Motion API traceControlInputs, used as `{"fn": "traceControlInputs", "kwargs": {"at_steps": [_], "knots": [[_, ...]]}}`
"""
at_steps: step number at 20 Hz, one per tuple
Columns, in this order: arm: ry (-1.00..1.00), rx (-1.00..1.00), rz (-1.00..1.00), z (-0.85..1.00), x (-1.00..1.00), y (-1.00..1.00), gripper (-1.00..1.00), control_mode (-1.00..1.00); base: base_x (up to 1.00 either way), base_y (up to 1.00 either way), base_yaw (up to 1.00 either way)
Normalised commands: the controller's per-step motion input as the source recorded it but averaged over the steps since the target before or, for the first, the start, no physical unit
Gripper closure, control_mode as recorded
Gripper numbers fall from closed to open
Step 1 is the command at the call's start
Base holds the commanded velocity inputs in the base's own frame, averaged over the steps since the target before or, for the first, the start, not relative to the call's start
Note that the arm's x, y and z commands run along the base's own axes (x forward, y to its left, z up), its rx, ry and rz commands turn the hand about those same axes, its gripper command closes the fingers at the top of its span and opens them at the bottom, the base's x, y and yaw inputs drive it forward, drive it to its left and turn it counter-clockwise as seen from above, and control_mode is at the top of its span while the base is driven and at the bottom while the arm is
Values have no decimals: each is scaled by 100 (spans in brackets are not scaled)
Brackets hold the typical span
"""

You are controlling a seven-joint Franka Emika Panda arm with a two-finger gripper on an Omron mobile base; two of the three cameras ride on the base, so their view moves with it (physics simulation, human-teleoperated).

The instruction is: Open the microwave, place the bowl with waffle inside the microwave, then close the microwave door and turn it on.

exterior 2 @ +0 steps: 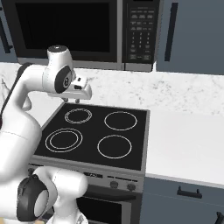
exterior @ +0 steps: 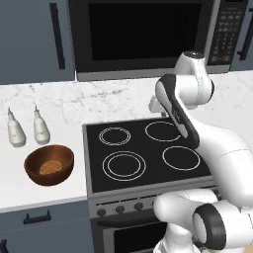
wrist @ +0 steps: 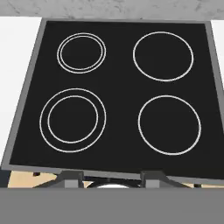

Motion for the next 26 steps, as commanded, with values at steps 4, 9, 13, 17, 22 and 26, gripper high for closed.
{"fn": "traceControlInputs", "kwargs": {"at_steps": [4, 9, 13, 17, 22, 26], "knots": [[-34, 2, 2, 26, -29, -32, -100, -100, 0, 0, 0], [-89, 9, 0, 48, -32, -63, -100, -100, 0, 0, 0], [-52, 5, 0, 24, -30, -51, -100, -100, 0, 0, 0], [-1, 2, 0, 5, 28, -26, -100, -100, 0, 0, 0], [-12, 2, -2, 79, 73, -51, -100, -100, 0, 0, 0], [-1, 0, -4, 92, 100, -50, -100, -100, 0, 0, 0]]}}
